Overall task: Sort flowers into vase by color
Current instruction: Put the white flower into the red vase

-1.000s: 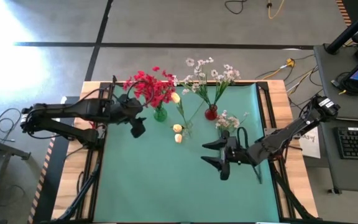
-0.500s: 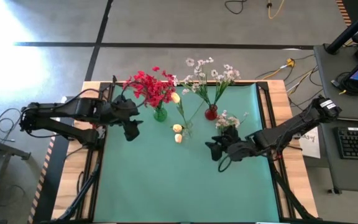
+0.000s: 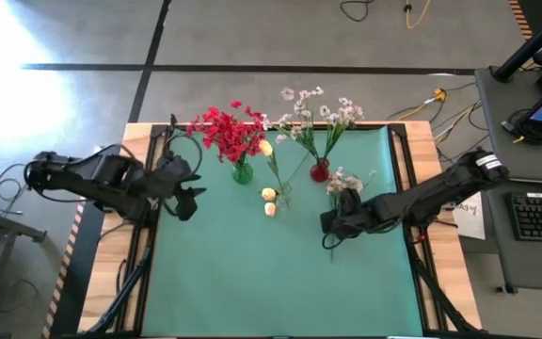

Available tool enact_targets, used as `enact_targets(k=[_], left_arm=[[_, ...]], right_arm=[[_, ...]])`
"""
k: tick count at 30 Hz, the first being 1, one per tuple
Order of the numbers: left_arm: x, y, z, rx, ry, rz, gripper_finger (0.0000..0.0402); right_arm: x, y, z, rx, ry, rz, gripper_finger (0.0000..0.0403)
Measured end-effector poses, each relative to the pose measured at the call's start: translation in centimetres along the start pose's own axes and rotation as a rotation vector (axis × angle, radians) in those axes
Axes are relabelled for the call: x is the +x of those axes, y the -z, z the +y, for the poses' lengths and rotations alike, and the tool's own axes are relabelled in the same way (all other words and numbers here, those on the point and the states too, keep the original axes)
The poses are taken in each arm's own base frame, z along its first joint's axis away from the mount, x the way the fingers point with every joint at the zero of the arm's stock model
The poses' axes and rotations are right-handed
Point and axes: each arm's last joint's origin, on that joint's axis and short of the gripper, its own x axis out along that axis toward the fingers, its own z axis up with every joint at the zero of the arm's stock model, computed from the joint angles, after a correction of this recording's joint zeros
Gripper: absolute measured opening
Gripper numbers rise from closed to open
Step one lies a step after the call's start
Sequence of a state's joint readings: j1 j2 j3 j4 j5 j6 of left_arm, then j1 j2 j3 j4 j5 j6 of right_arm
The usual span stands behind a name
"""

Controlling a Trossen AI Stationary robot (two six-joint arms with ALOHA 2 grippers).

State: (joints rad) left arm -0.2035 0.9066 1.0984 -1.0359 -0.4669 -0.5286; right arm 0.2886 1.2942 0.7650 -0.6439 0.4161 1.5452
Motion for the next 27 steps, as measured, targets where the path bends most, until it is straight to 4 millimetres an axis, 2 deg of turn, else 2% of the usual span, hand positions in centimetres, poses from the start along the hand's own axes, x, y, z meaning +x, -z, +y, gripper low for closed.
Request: enact_targets(k=[5,13,17,22,27], left_arm=[[-0.3,1.2,-0.5,-0.035,-0.013,-0.043,0.0176],[-0.3,1.3,-1.5,-0.022,-0.030,-0.094,0.0176],[-0.1,1.3,-1.6,0.010,-0.040,-0.089,0.0176],[0.0,1.2,-1.7,0.040,-0.073,-0.103,0.0176],[0.1,1.2,-1.6,0.056,-0.106,-0.120,0.0176]], right_arm=[[1.9,0.2,0.2,0.002,0.110,0.083,0.0223],[4.1,0.0,1.5,-0.026,0.205,0.102,0.0223],[4.8,-0.6,1.8,-0.026,0.269,0.131,0.0219],[4.9,-0.7,1.2,-0.036,0.419,0.238,0.0197],[5.0,-0.5,1.2,-0.044,0.429,0.263,0.0163]])
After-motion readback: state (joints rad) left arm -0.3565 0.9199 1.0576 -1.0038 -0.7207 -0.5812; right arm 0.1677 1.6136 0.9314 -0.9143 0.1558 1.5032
